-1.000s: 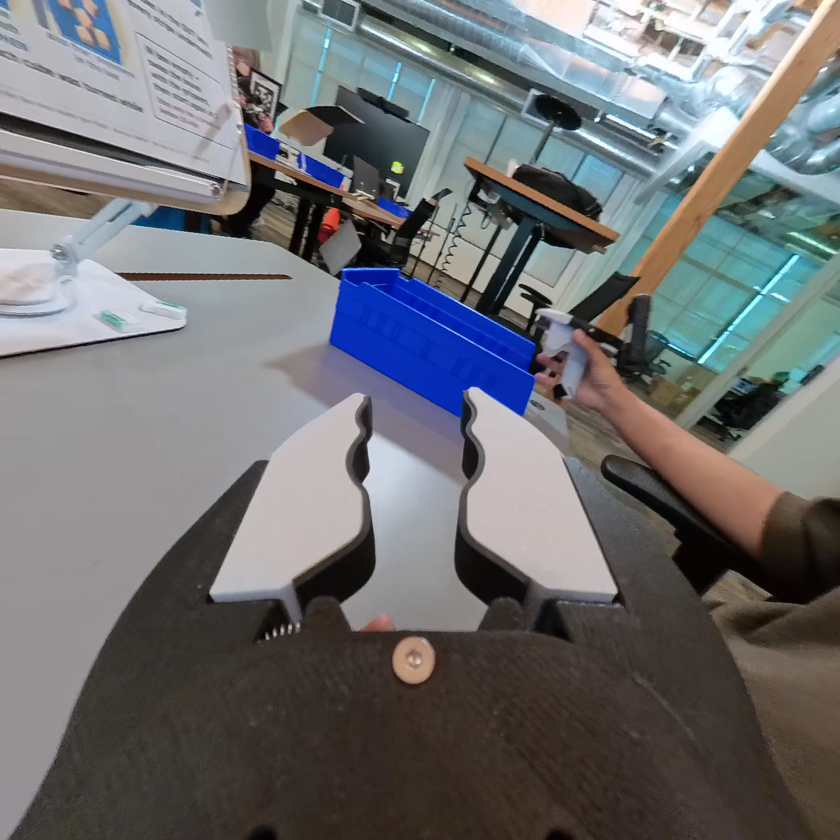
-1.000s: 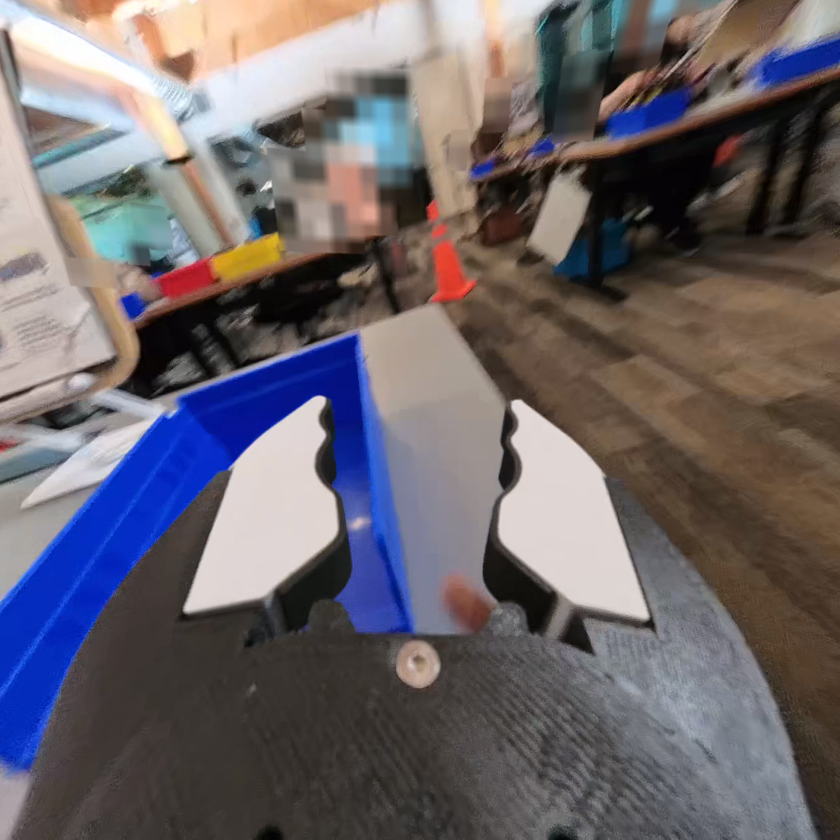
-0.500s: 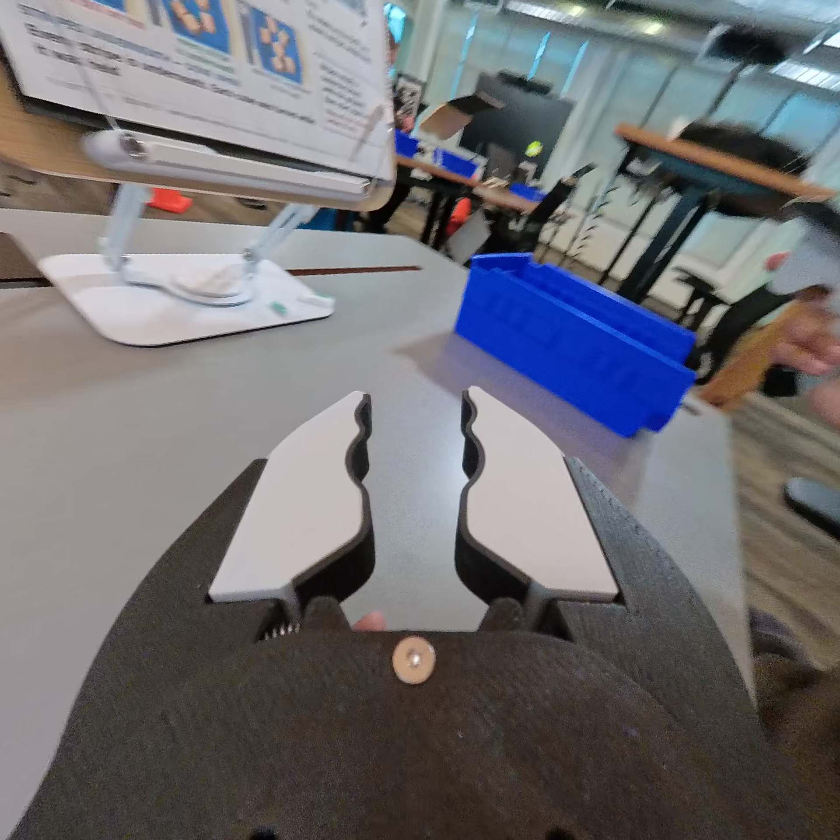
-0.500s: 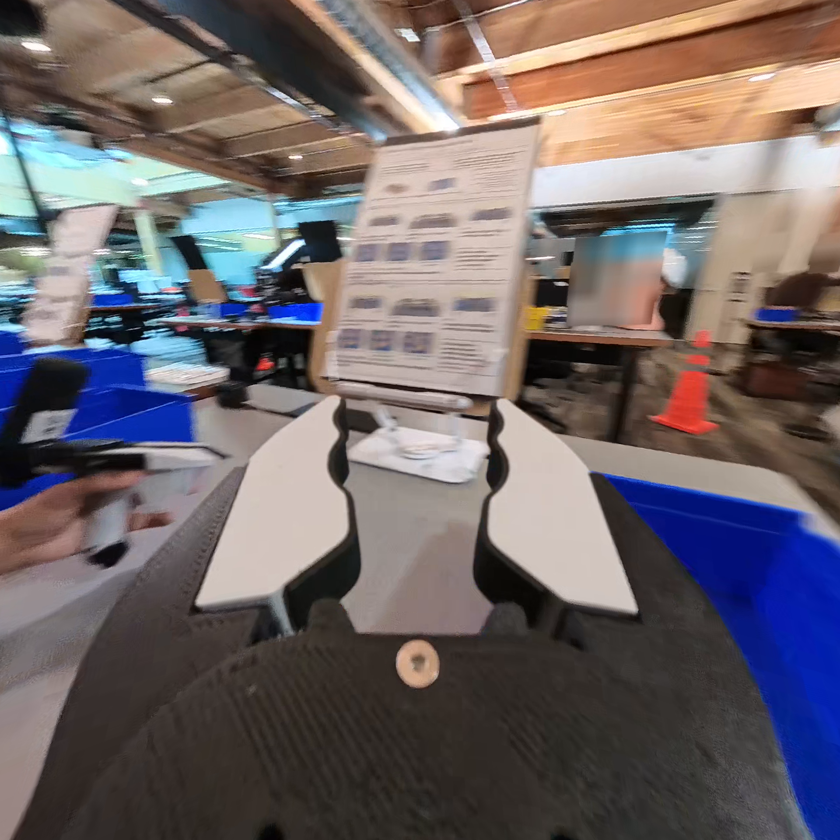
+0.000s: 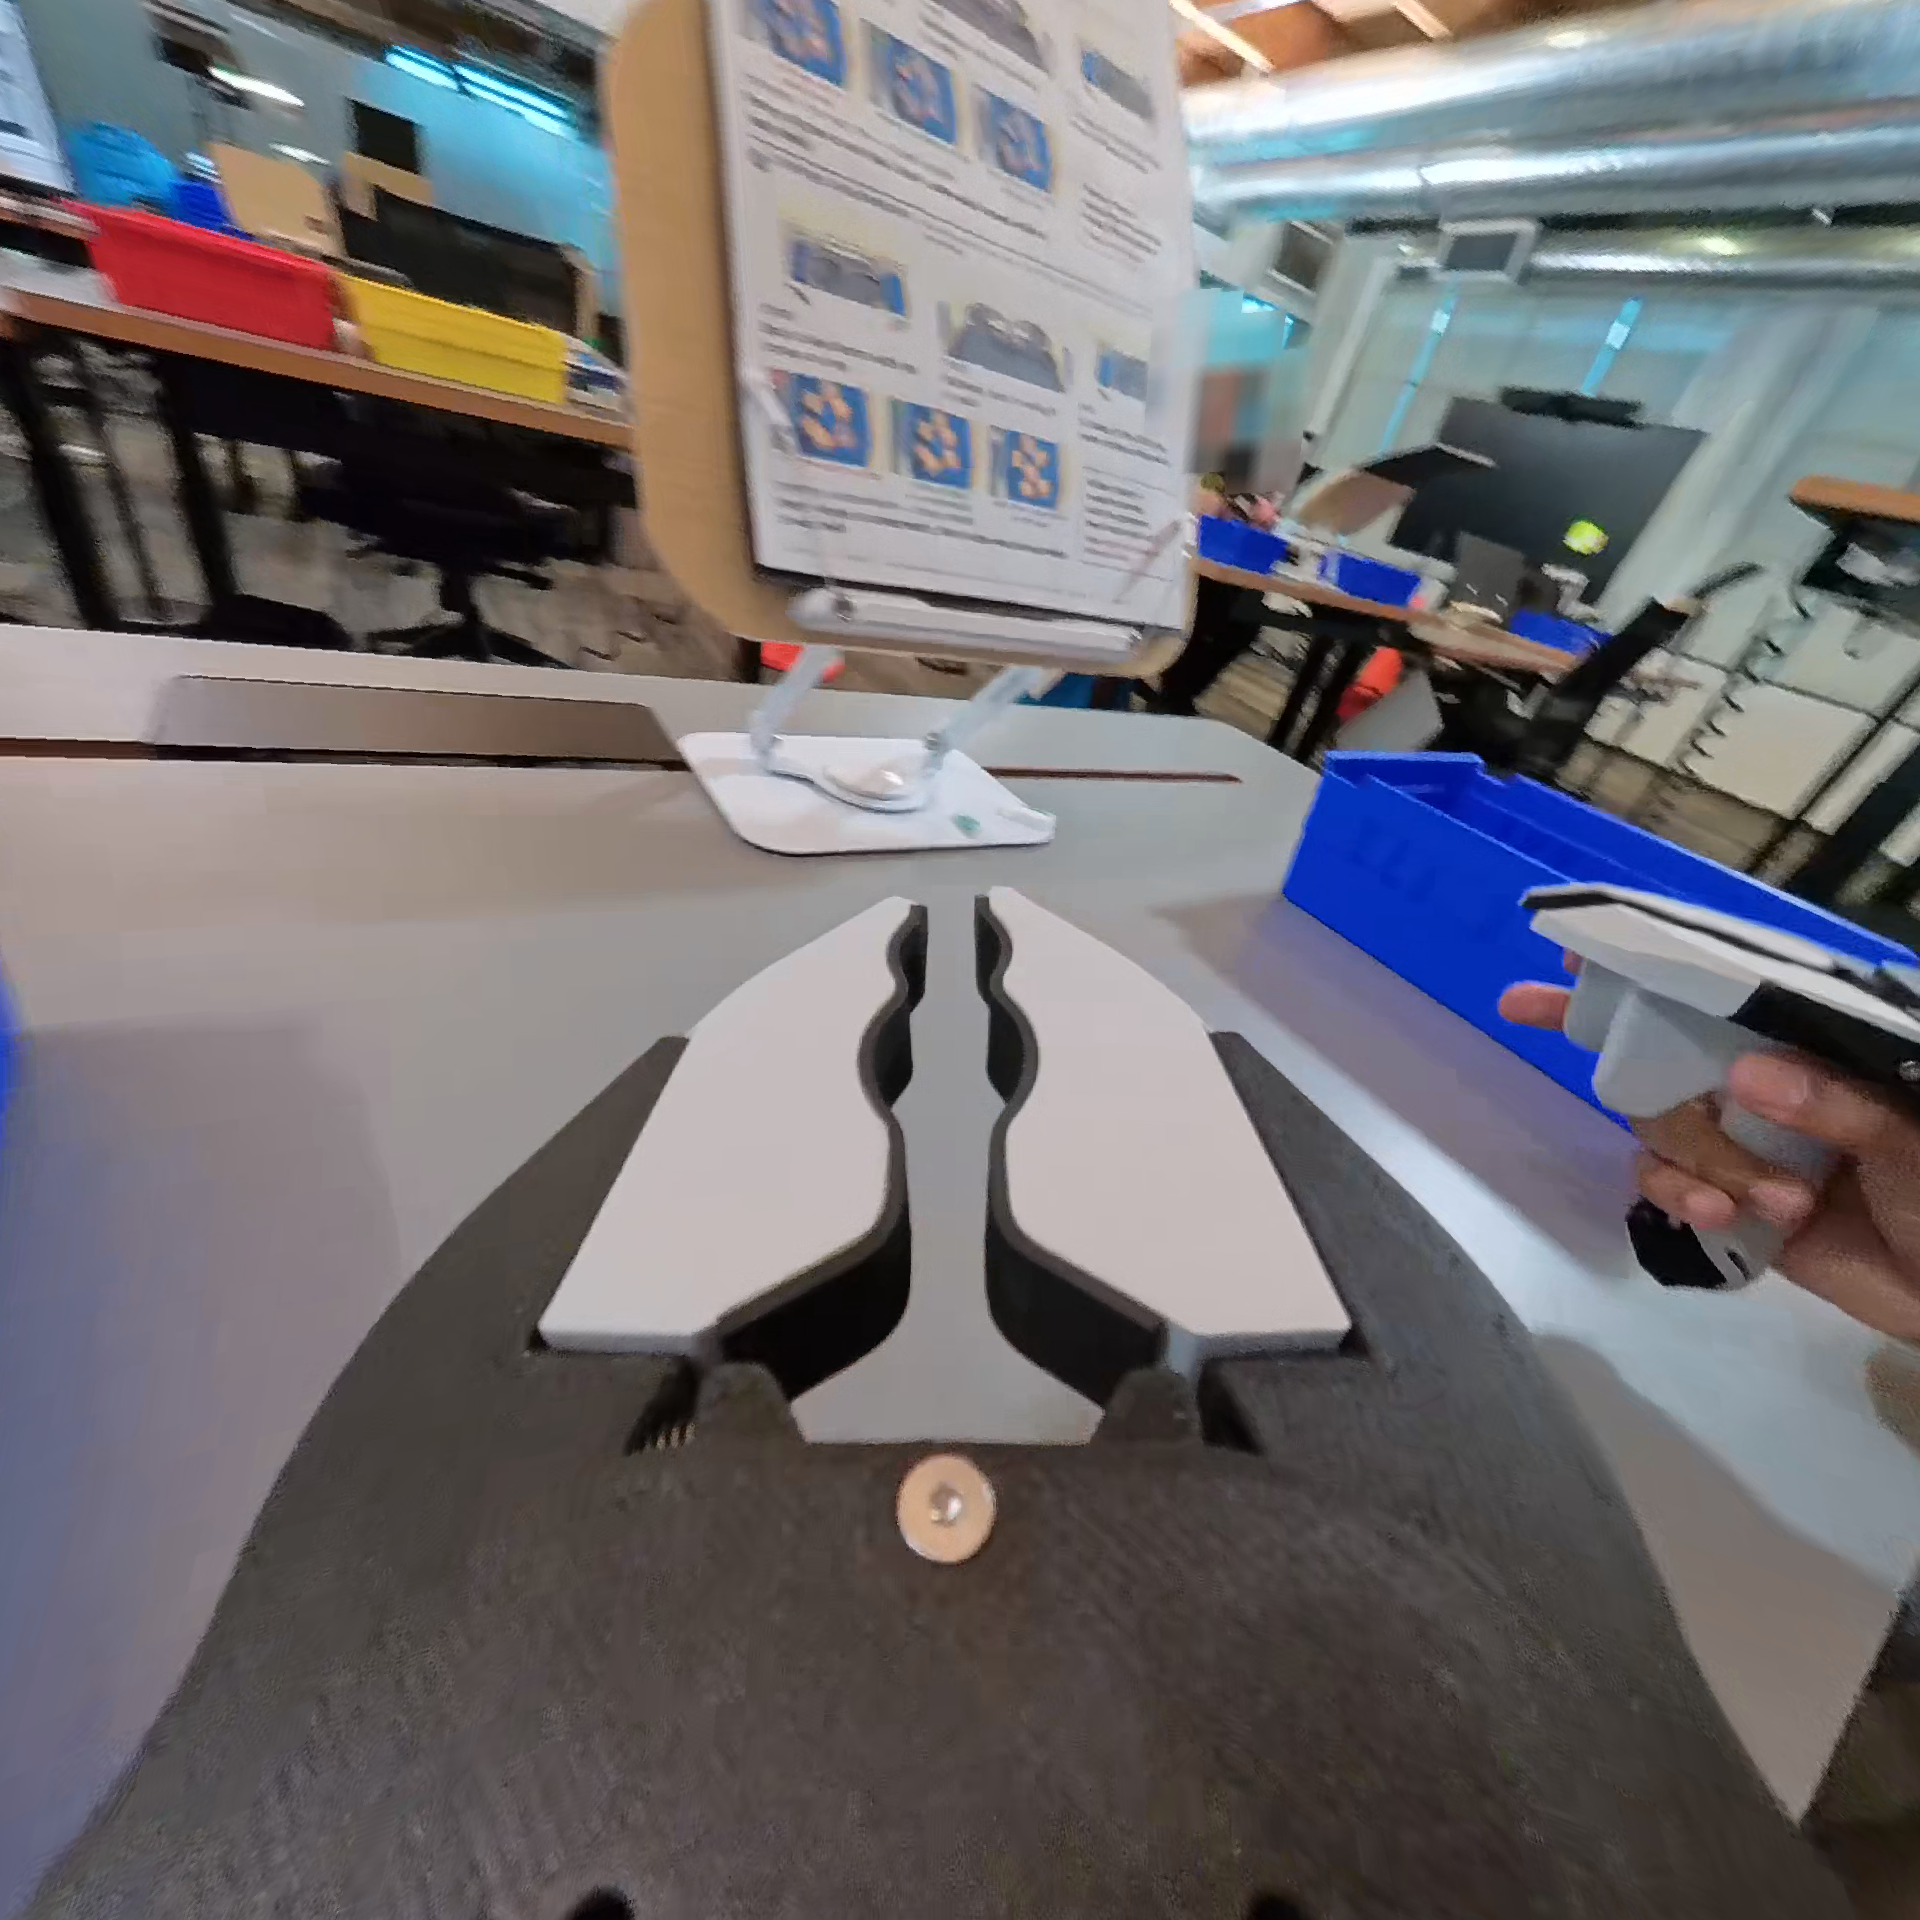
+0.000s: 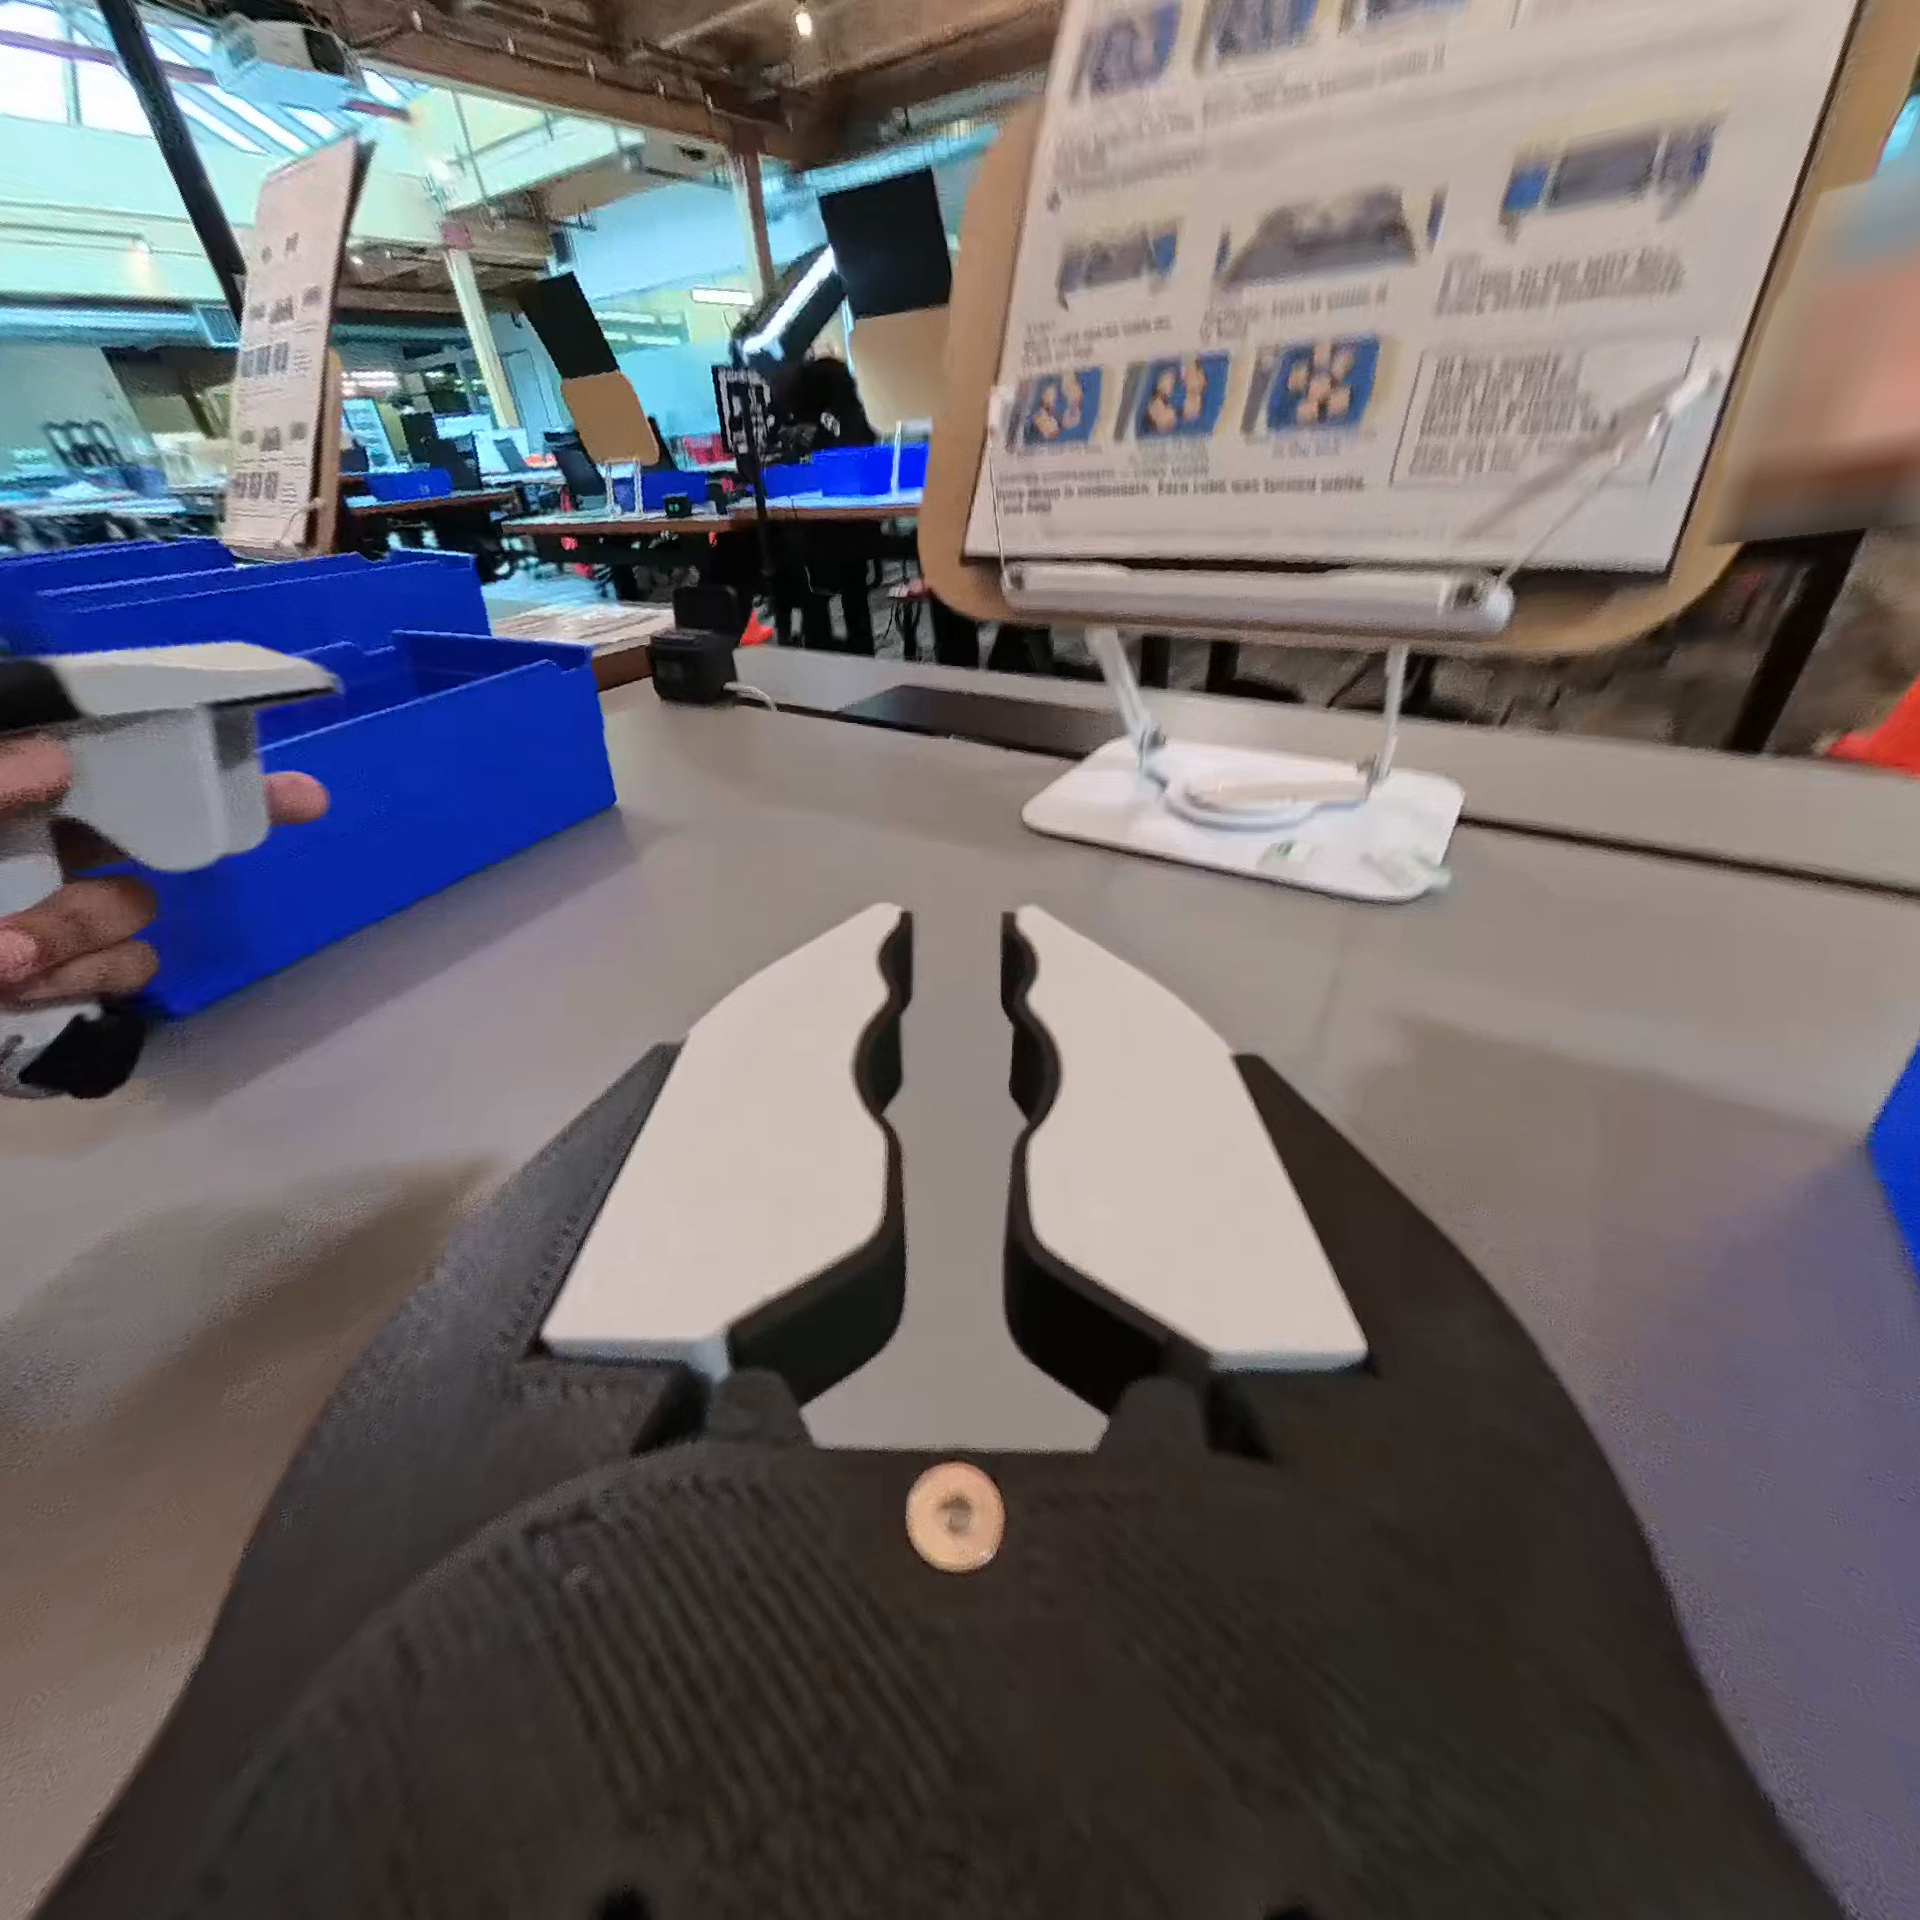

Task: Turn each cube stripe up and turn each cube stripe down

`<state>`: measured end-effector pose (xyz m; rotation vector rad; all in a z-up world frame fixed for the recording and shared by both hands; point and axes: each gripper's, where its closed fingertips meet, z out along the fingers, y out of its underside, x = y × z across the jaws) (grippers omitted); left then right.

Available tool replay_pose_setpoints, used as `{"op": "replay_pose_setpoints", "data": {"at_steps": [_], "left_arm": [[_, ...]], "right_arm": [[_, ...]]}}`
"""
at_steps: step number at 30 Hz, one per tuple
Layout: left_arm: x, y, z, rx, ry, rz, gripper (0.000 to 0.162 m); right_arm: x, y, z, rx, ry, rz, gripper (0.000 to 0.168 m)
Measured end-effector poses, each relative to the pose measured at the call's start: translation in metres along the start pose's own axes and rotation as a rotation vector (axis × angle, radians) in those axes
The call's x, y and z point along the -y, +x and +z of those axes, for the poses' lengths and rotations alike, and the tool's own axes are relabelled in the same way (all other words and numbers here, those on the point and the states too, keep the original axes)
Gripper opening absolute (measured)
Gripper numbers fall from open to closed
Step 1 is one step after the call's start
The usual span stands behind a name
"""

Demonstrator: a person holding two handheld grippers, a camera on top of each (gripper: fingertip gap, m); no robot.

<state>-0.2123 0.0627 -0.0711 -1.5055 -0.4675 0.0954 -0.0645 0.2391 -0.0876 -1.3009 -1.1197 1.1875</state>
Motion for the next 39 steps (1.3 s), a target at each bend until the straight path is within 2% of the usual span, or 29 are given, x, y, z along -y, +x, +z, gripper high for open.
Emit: {"op": "replay_pose_setpoints", "data": {"at_steps": [2, 6, 9, 10, 14, 16, 18, 21, 22, 24, 26, 29, 32, 36, 39], "left_arm": [[0.008, -0.016, -0.016, 0.088, 0.044, 0.000, 0.013], [0.023, -0.061, -0.059, 0.345, 0.108, 0.076, 0.030], [0.026, -0.088, -0.089, 0.495, 0.109, 0.091, 0.052], [0.023, -0.095, -0.096, 0.544, 0.083, 0.094, 0.060], [-0.013, -0.122, -0.106, 0.714, -0.158, 0.168, 0.068], [-0.036, -0.127, -0.100, 0.709, -0.268, 0.120, 0.065], [-0.049, -0.124, -0.091, 0.647, -0.301, -0.008, 0.059], [-0.045, -0.134, -0.094, 0.664, -0.283, -0.035, 0.018], [-0.046, -0.135, -0.093, 0.638, -0.294, -0.023, 0.014], [-0.046, -0.134, -0.092, 0.610, -0.317, -0.015, 0.014], [-0.045, -0.134, -0.090, 0.612, -0.336, 0.056, 0.009], [-0.047, -0.131, -0.084, 0.586, -0.374, 0.138, 0.009], [-0.048, -0.124, -0.079, 0.522, -0.364, 0.092, 0.012], [-0.050, -0.120, -0.078, 0.483, -0.380, 0.140, 0.013], [-0.050, -0.118, -0.078, 0.447, -0.364, 0.111, 0.015]], "right_arm": [[-0.009, 0.004, 0.010, 0.031, -0.076, 0.089, 0.001], [-0.016, 0.003, 0.024, 0.046, -0.132, 0.175, 0.000], [-0.021, -0.018, 0.029, 0.127, -0.179, 0.078, 0.000], [-0.023, -0.025, 0.030, 0.144, -0.192, 0.038, 0.000], [-0.028, -0.042, 0.035, 0.167, -0.198, -0.066, 0.002], [-0.030, -0.045, 0.036, 0.168, -0.201, -0.093, 0.003], [-0.032, -0.043, 0.036, 0.158, -0.205, -0.105, 0.004], [-0.032, -0.039, 0.035, 0.146, -0.204, -0.101, 0.003], [-0.032, -0.037, 0.035, 0.145, -0.206, -0.095, 0.002], [-0.035, -0.037, 0.035, 0.151, -0.218, -0.078, 0.002], [-0.038, -0.038, 0.034, 0.157, -0.233, -0.068, 0.002], [-0.038, -0.037, 0.032, 0.140, -0.228, -0.103, 0.000], [-0.035, -0.036, 0.031, 0.118, -0.205, -0.173, 0.000], [-0.037, -0.039, 0.031, 0.119, -0.211, -0.219, 0.000], [-0.033, -0.038, 0.030, 0.101, -0.187, -0.261, 0.000]]}}
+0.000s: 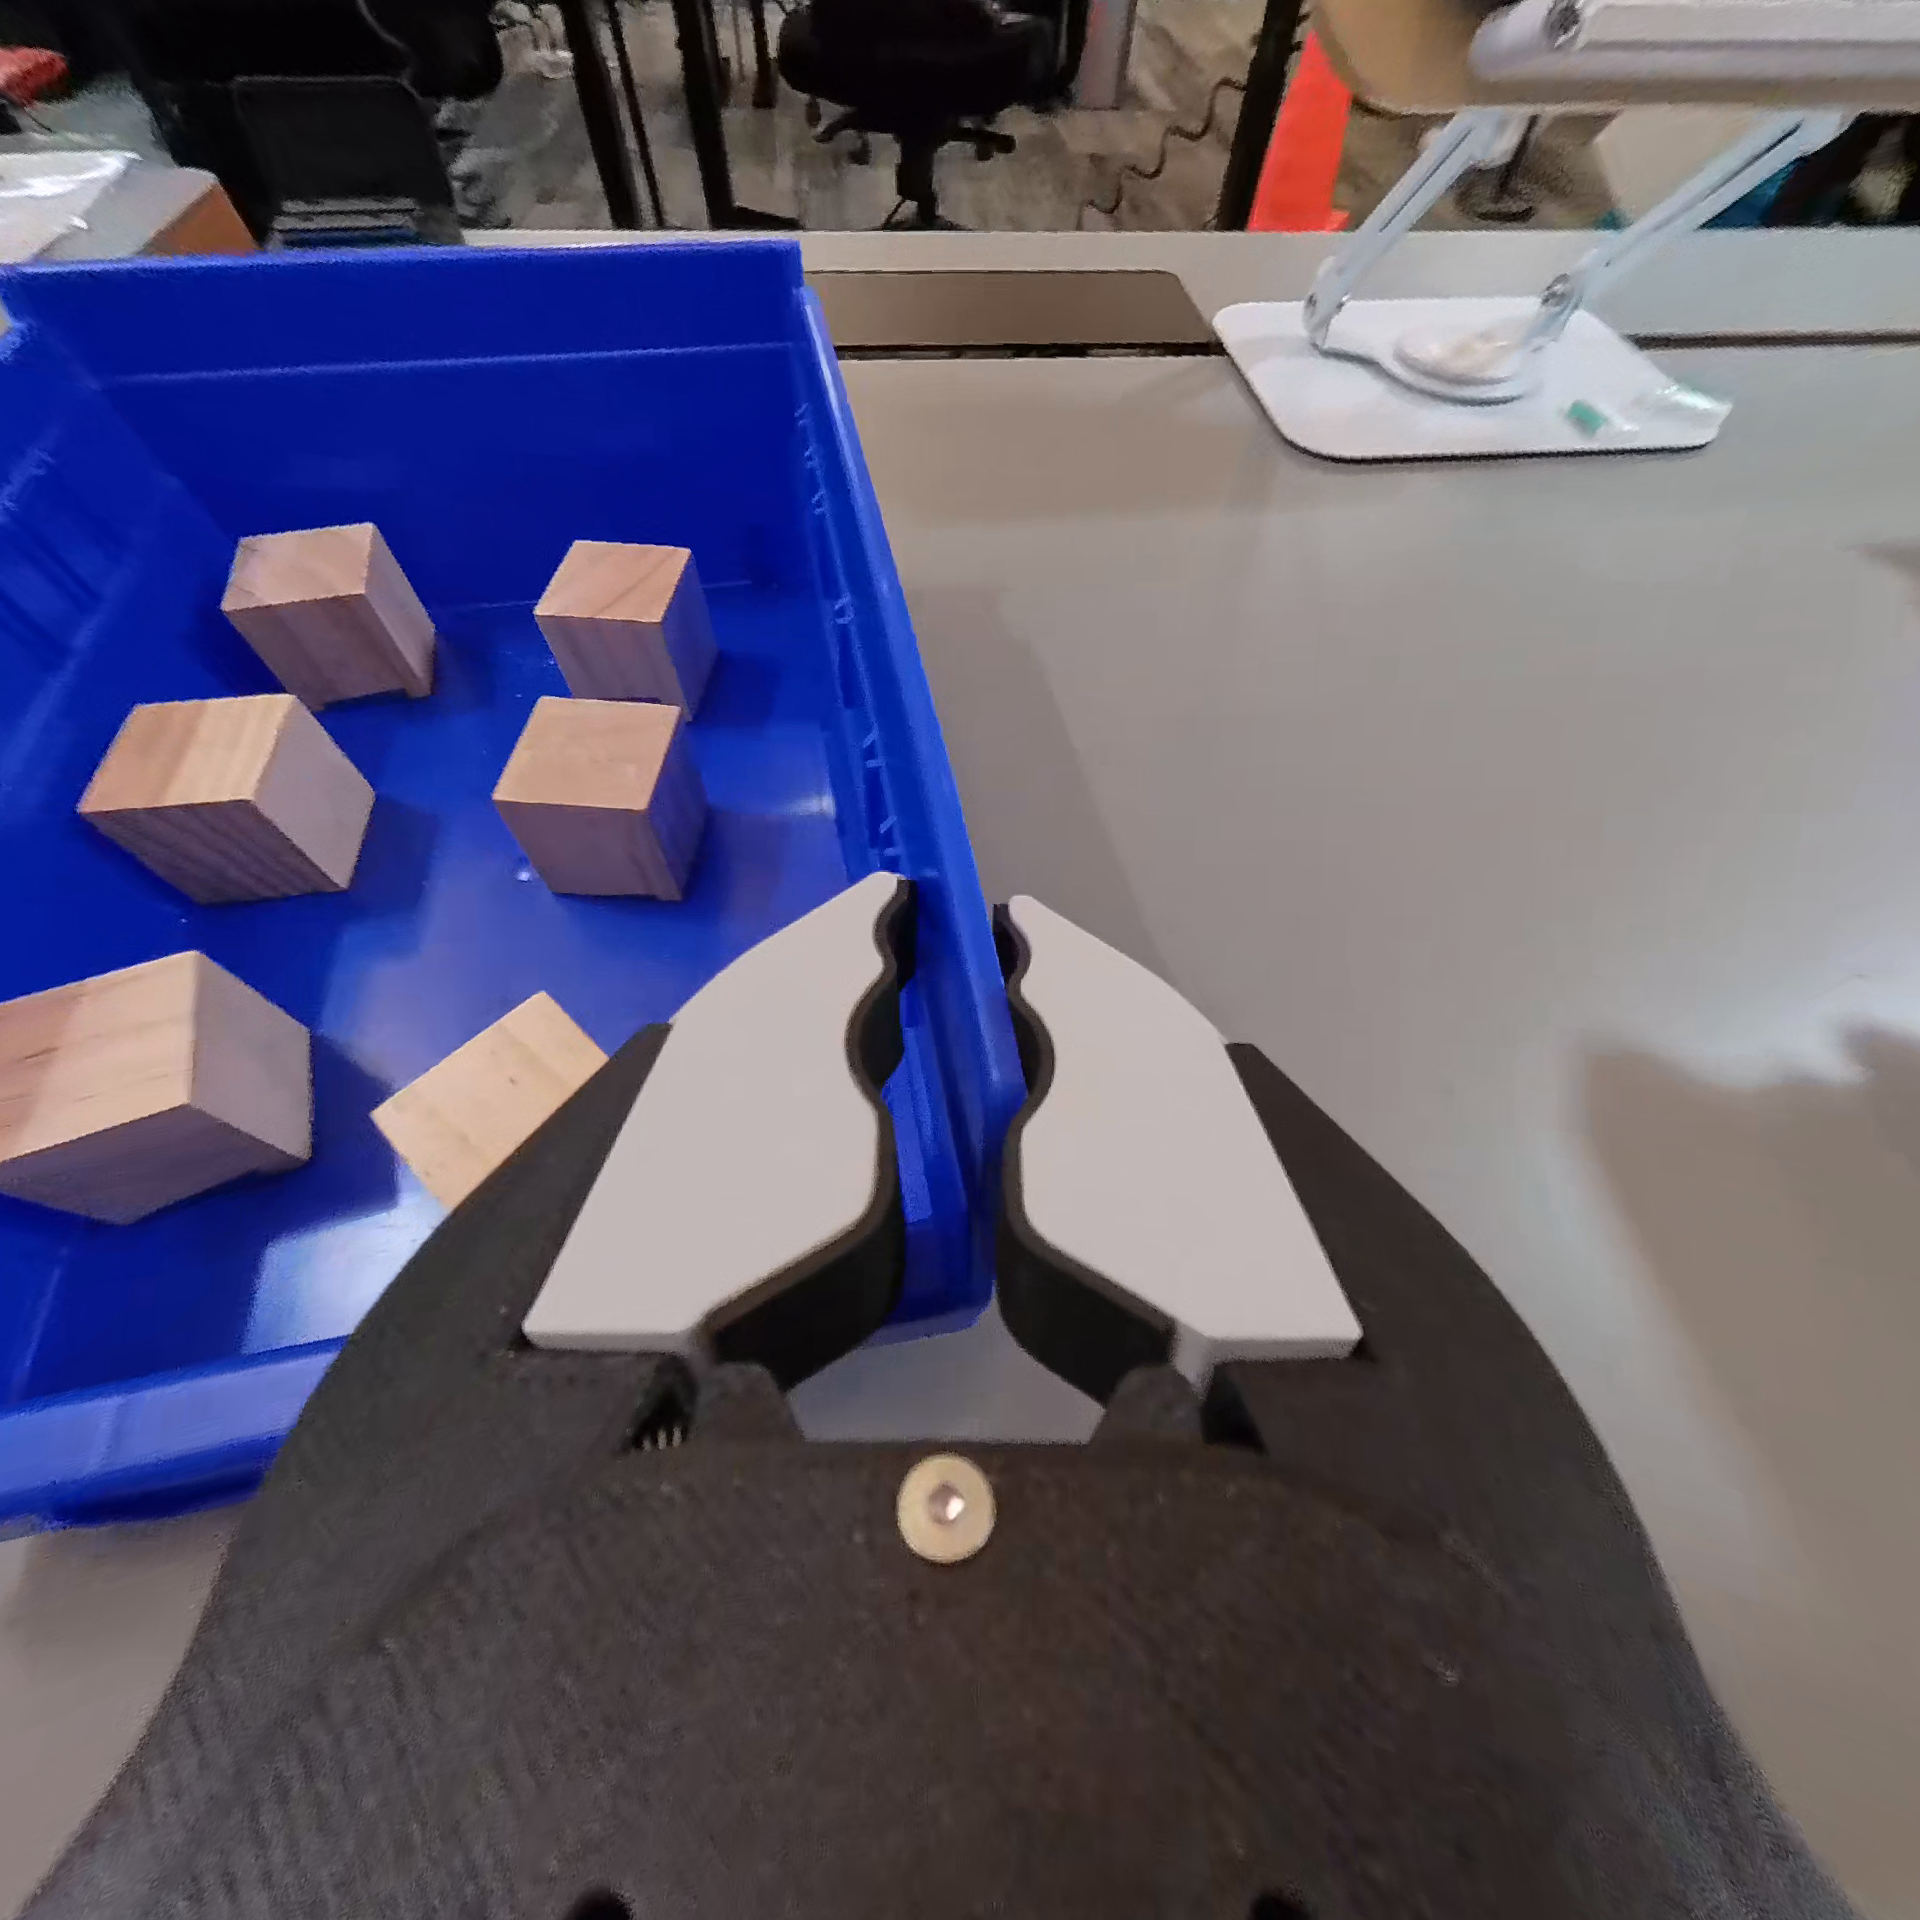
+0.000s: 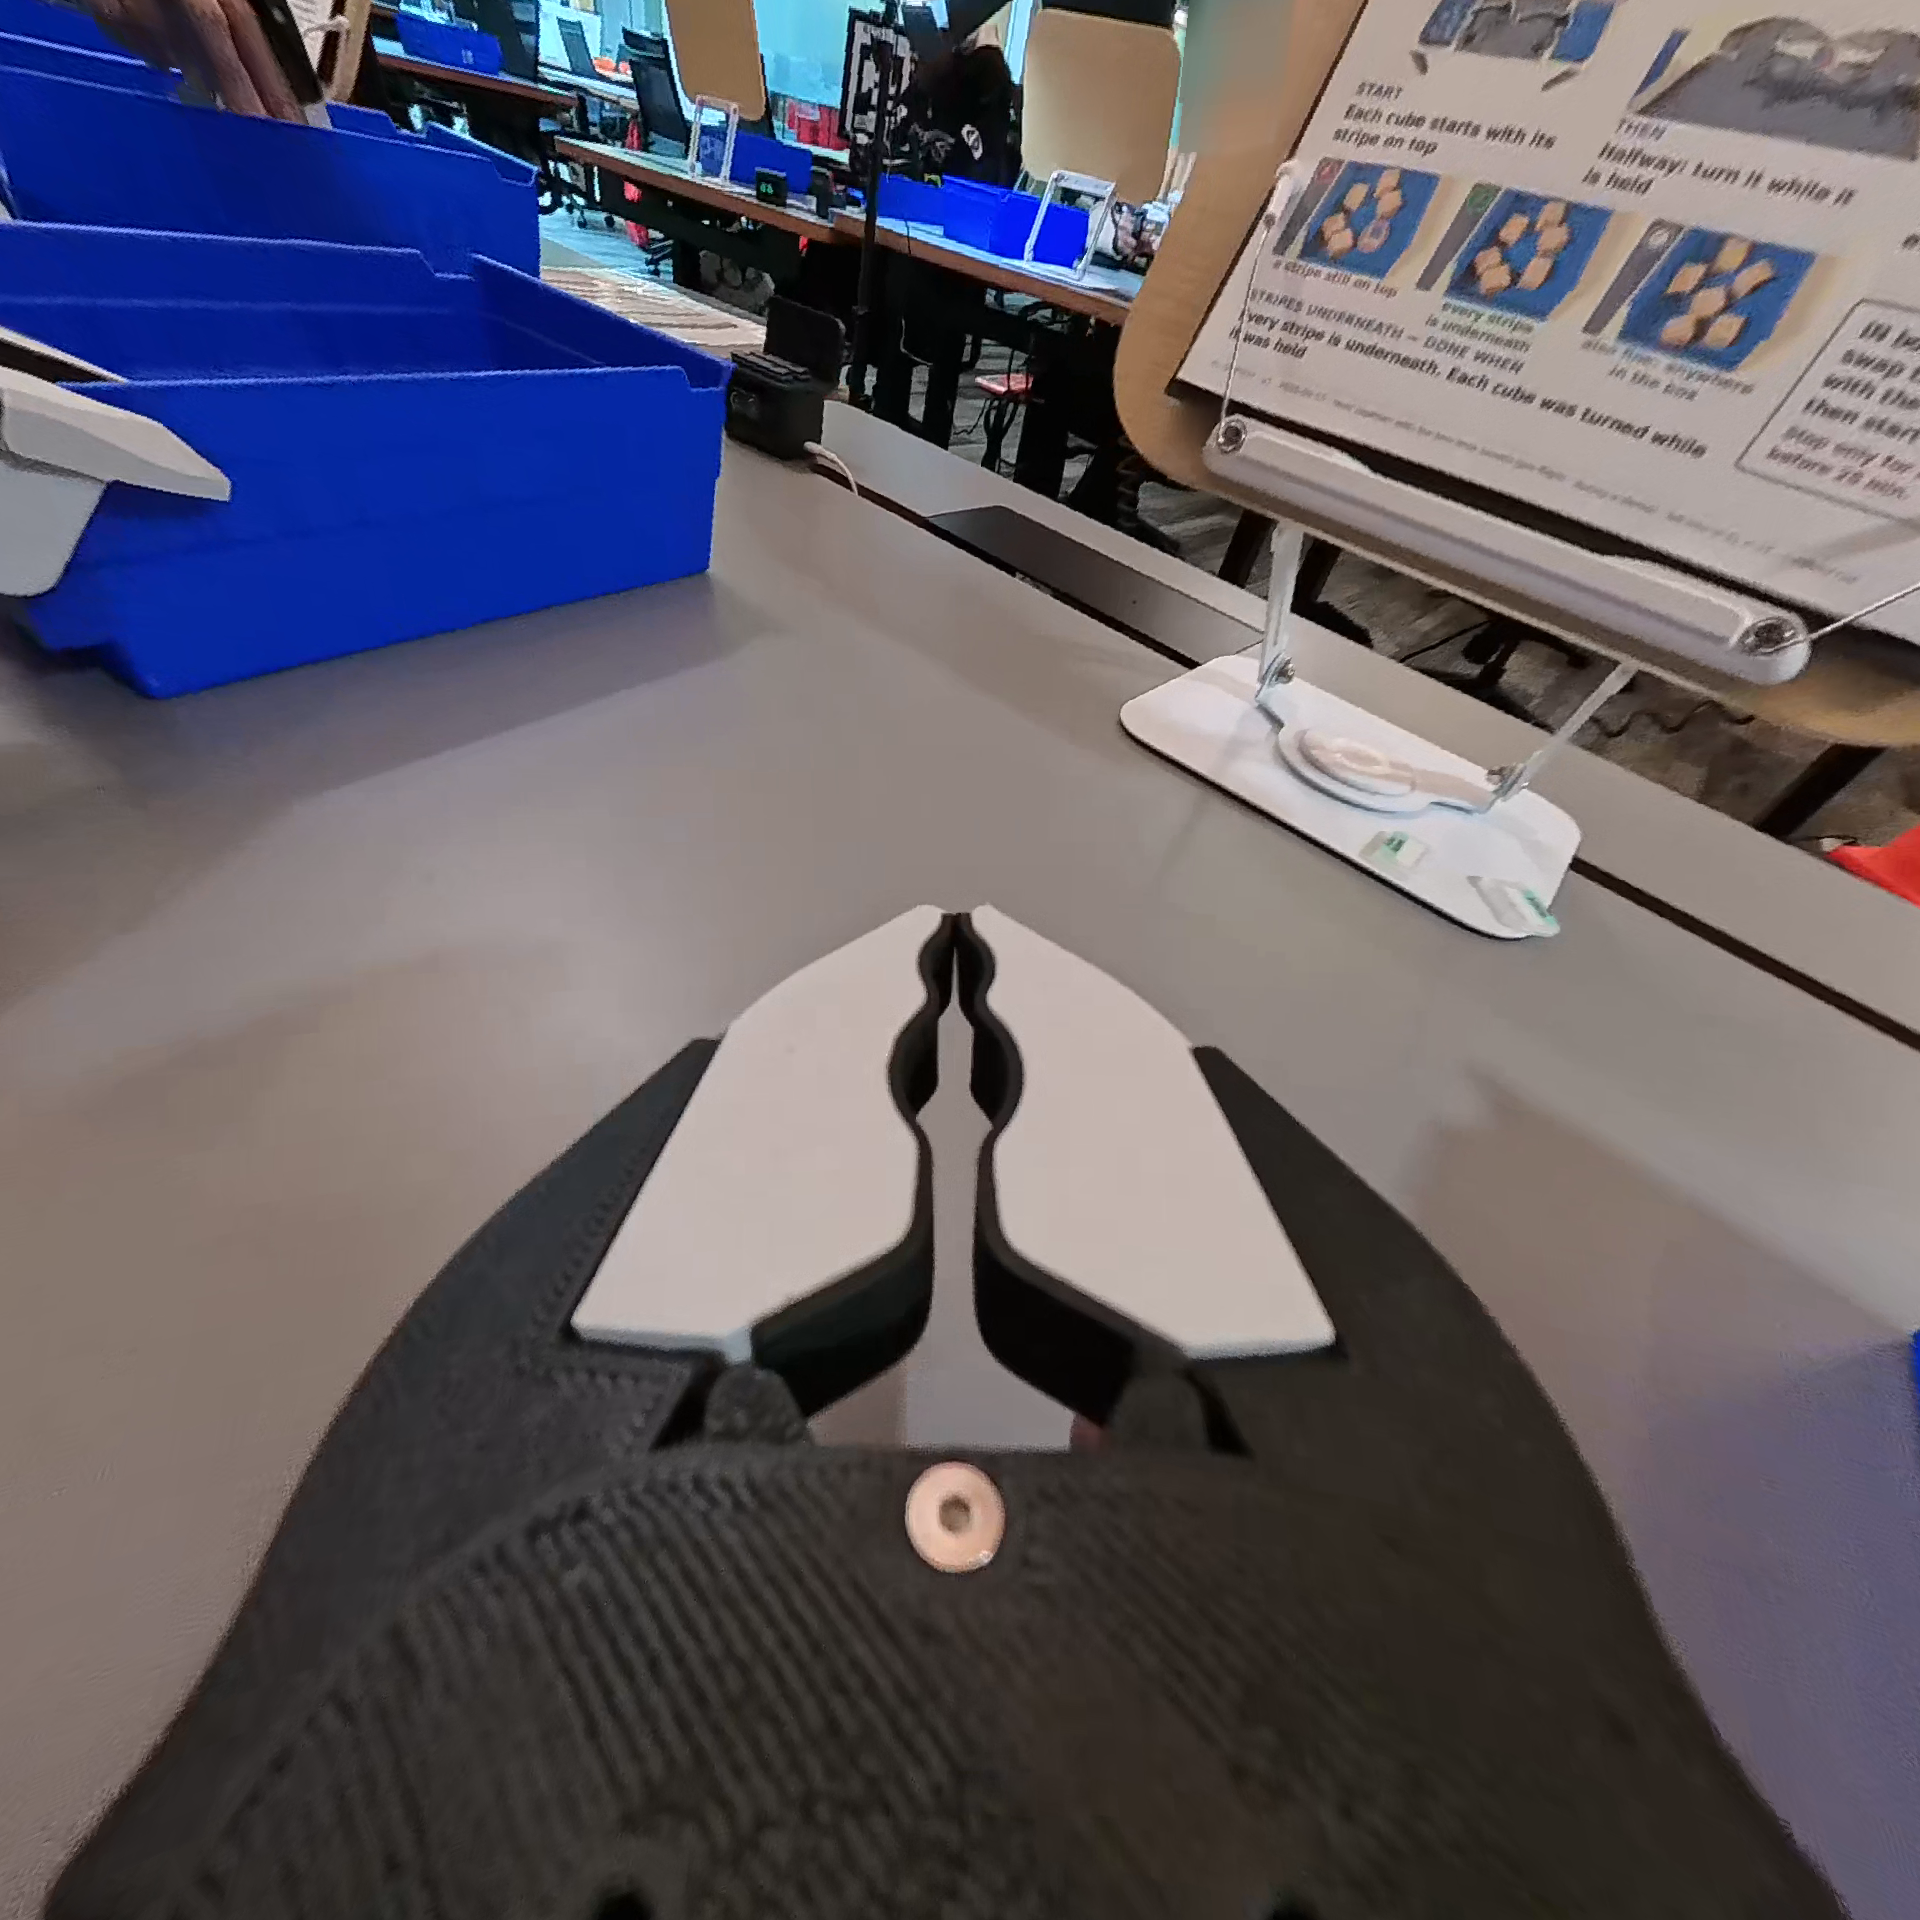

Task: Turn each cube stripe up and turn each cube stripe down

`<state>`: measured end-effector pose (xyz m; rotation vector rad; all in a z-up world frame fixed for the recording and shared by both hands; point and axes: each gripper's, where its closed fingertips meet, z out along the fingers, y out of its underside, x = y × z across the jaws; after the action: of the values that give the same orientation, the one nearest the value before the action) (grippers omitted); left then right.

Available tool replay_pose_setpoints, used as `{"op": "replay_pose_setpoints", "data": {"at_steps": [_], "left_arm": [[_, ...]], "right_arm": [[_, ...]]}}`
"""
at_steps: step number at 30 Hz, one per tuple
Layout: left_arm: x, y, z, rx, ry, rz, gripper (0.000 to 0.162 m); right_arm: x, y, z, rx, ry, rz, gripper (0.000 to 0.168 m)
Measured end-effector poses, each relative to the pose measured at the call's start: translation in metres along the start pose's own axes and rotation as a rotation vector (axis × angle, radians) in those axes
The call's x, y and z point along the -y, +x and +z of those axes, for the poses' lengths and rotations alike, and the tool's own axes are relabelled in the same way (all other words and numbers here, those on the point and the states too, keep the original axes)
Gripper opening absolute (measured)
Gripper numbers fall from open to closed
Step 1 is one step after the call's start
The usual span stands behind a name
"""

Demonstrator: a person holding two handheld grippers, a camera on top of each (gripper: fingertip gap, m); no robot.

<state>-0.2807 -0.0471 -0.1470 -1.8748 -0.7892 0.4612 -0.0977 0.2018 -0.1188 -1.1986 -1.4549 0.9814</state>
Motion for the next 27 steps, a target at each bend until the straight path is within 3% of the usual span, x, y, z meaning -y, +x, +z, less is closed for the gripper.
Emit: {"op": "replay_pose_setpoints", "data": {"at_steps": [3, 5, 6, 9, 12, 15, 17, 21, 25, 26, 27], "left_arm": [[0.001, 0.004, -0.009, -0.099, -0.017, -0.087, 0.024], [0.014, -0.002, -0.027, -0.139, 0.013, -0.178, 0.050], [0.023, -0.010, -0.038, -0.143, 0.051, -0.222, 0.054], [0.048, -0.049, -0.069, -0.096, 0.161, -0.393, 0.059], [0.047, -0.080, -0.081, -0.037, 0.186, -0.495, 0.062], [0.006, -0.097, -0.063, 0.078, -0.054, -0.445, 0.081], [-0.014, -0.106, -0.047, 0.162, -0.178, -0.381, 0.083], [-0.018, -0.090, -0.014, 0.137, -0.304, -0.281, 0.082], [-0.036, -0.097, 0.004, 0.256, -0.528, -0.108, 0.083], [-0.038, -0.100, 0.006, 0.278, -0.568, -0.079, 0.090], [-0.040, -0.099, 0.008, 0.268, -0.598, -0.064, 0.082]], "right_arm": [[0.003, 0.005, -0.002, -0.022, 0.015, 0.004, 0.000], [0.009, 0.014, -0.006, -0.053, 0.050, 0.021, 0.000], [0.011, 0.017, -0.008, -0.064, 0.065, 0.036, 0.000], [0.012, 0.023, -0.008, -0.058, 0.076, 0.121, 0.000], [0.004, 0.022, -0.004, -0.022, 0.045, 0.217, 0.000], [-0.004, 0.027, -0.007, -0.030, 0.017, 0.261, 0.000], [-0.008, 0.034, -0.016, -0.063, 0.014, 0.274, 0.000], [-0.013, 0.056, -0.041, -0.167, 0.014, 0.289, 0.000], [-0.024, 0.078, -0.062, -0.253, 0.002, 0.348, 0.000], [-0.026, 0.081, -0.066, -0.262, 0.007, 0.378, 0.000], [-0.028, 0.084, -0.071, -0.269, 0.014, 0.411, 0.000]]}}
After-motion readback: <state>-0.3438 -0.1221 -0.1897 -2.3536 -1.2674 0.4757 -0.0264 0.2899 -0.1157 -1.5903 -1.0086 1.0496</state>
